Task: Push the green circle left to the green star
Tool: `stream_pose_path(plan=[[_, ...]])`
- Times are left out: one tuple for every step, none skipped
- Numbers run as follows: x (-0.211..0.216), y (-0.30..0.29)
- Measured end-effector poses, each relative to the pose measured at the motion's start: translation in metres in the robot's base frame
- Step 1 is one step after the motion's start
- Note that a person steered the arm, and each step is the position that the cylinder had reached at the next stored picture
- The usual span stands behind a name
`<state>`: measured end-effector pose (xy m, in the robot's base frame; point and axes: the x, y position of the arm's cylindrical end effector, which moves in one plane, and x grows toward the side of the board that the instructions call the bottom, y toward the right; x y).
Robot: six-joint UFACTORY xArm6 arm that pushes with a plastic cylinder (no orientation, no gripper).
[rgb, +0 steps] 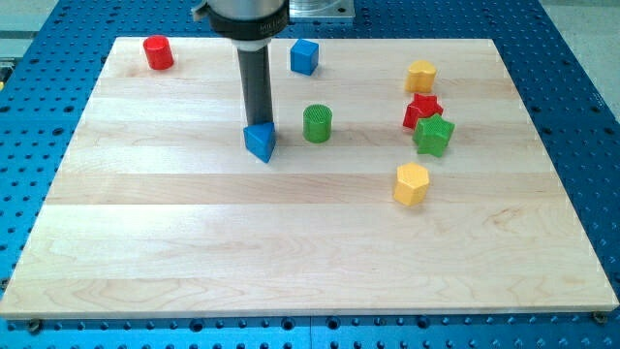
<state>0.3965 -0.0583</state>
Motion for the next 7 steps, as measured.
stream_pose_path(plan=[[-0.008, 0.013], [-0.019, 0.021], [-0.017, 0.079], [-0.010, 0.138], [-0.011, 0.100], [0.017, 0.055], [0.042, 0.105]])
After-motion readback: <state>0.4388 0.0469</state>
